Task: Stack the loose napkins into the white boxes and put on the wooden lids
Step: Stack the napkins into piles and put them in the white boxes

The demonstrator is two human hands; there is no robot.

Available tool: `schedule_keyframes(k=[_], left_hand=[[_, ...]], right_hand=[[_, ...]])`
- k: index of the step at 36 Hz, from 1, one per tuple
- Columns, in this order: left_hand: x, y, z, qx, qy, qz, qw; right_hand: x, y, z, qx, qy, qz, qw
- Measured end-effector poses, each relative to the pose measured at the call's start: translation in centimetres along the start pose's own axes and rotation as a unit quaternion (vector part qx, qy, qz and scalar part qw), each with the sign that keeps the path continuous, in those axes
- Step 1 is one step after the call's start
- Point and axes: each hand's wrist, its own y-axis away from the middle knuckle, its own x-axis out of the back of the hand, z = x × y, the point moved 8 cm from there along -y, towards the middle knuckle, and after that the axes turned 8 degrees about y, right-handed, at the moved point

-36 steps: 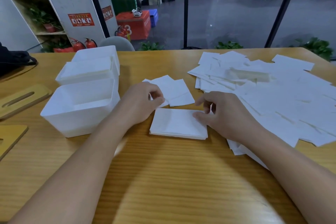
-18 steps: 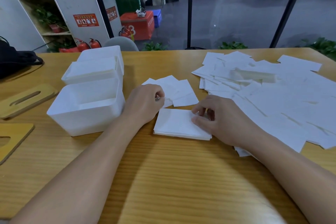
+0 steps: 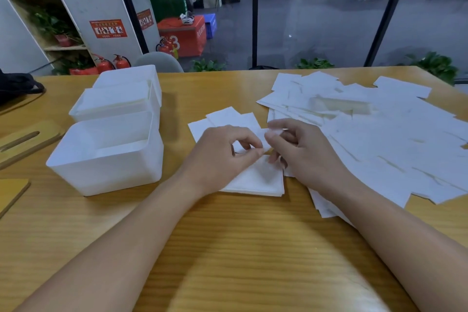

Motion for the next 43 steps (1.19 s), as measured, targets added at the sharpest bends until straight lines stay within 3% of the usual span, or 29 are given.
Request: schedule_keyframes(k=[5, 14, 21, 25, 28, 36, 43], left_hand=[[-0.3, -0.1, -0.4, 0.025, 0.039, -0.046, 0.998], [2.3, -0.7, -1.8, 0.016, 0.026, 0.066, 0.997], [3.3, -0.8, -2.9, 0.104, 0.155, 0.042, 0.982], [3.9, -0.7, -2.5, 0.099, 0.226, 0.066, 0.967], [4.5, -0.6, -2.2, 0.106, 0.219, 0.074, 0.967], [4.6, -0.3, -4.2, 0.188, 0.154, -0.013, 0.970], [4.1, 0.3, -6.1, 0.260, 0.128, -0.075, 0.954]], right_hand=[[0.2, -0.3, 0.6, 0.007, 0.023, 0.017, 1.000], [0.5, 0.1, -1.4, 0.141, 0.115, 0.041, 0.983], [1.6, 0.6, -3.1, 0.182, 0.096, 0.040, 0.978], [2.0, 0.2, -2.5, 0.149, 0.029, 0.043, 0.987], [2.1, -0.2, -1.4, 0.105, 0.023, 0.042, 0.993], [0.7, -0.3, 0.6, 0.008, 0.036, -0.027, 0.999], [0.0, -0.2, 1.3, -0.007, 0.109, -0.061, 0.992]])
